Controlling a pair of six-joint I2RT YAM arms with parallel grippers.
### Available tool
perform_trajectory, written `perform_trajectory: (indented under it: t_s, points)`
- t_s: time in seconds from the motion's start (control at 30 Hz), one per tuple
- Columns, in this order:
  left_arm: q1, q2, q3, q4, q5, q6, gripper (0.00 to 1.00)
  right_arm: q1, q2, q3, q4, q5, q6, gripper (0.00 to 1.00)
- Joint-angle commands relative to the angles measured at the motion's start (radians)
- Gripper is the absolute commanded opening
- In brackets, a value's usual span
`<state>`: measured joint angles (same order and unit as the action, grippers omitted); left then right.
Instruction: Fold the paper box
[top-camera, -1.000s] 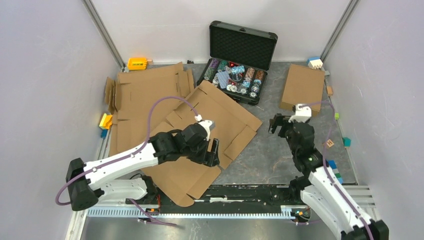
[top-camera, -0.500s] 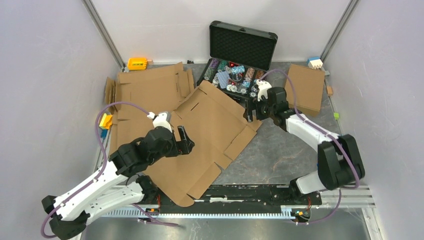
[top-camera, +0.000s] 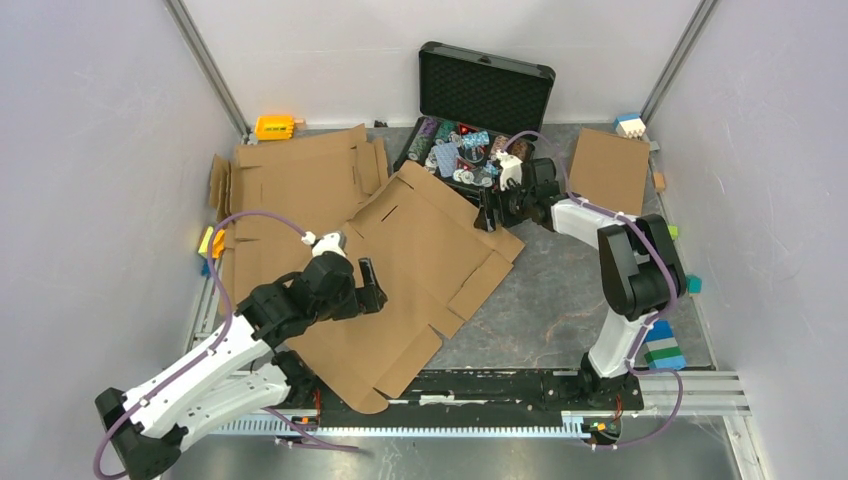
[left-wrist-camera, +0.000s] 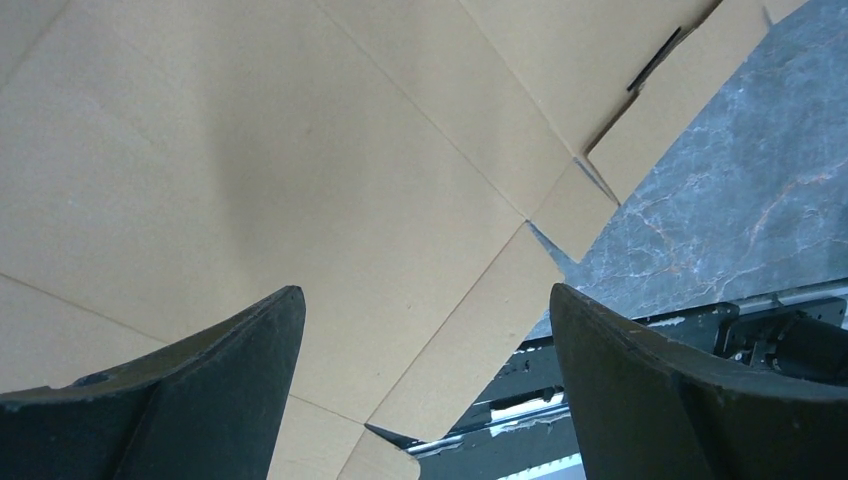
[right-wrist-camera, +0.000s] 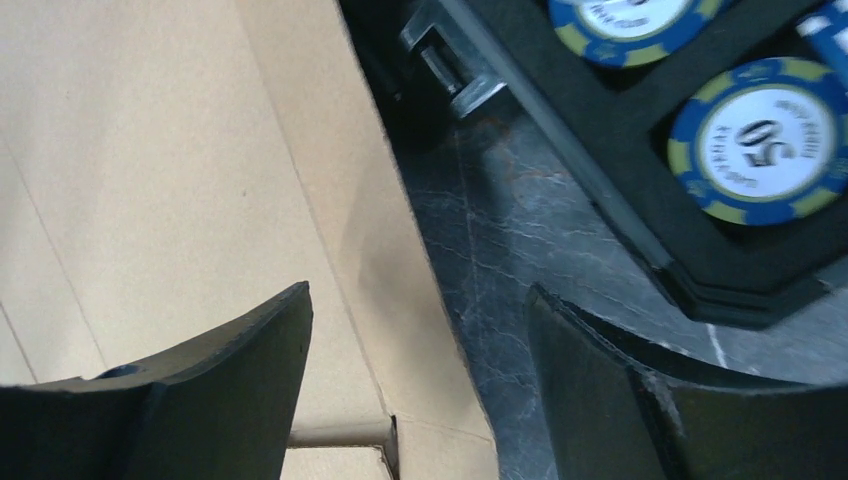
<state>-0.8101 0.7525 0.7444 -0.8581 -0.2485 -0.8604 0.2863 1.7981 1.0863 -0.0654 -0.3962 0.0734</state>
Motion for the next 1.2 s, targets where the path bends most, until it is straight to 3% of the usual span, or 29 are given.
perform_trajectory:
  t_s: [0.0, 0.13, 0.33, 0.43, 0.57, 0.67, 0.8, 0.87, 1.07, 1.17]
  points:
    - [0.028, 0.012, -0.036, 0.039, 0.052, -0.015, 0.98, 0.001, 0.021, 0.034, 0.041, -0.137, -0.009, 0.8]
    - [0.037, 0.038, -0.078, 0.091, 0.085, -0.034, 0.98, 0.0, 0.016, 0.032, 0.033, -0.209, -0.025, 0.67]
    - [0.037, 0.104, -0.1, 0.125, 0.114, -0.033, 0.98, 0.003, -0.026, 0.003, 0.018, -0.21, -0.041, 0.36]
    - [0.037, 0.123, -0.117, 0.15, 0.117, -0.04, 0.97, 0.006, -0.027, 0.003, 0.008, -0.212, -0.052, 0.29]
    - [0.037, 0.154, -0.169, 0.215, 0.146, -0.058, 0.96, 0.017, -0.028, 0.004, -0.007, -0.219, -0.065, 0.28]
    - [0.037, 0.181, -0.193, 0.249, 0.159, -0.058, 0.94, 0.056, -0.032, 0.024, -0.055, -0.172, -0.133, 0.46]
    - [0.037, 0.195, -0.208, 0.28, 0.159, -0.059, 0.94, 0.113, -0.006, 0.074, -0.104, -0.094, -0.192, 0.48]
    - [0.037, 0.201, -0.206, 0.281, 0.159, -0.055, 0.94, 0.132, 0.011, 0.098, -0.119, -0.065, -0.201, 0.42]
    - [0.037, 0.195, -0.192, 0.266, 0.164, -0.041, 0.94, 0.174, -0.035, 0.106, -0.143, 0.026, -0.227, 0.11]
    - [0.037, 0.152, -0.15, 0.22, 0.149, -0.018, 0.95, 0.185, -0.14, 0.045, -0.115, 0.112, -0.231, 0.04]
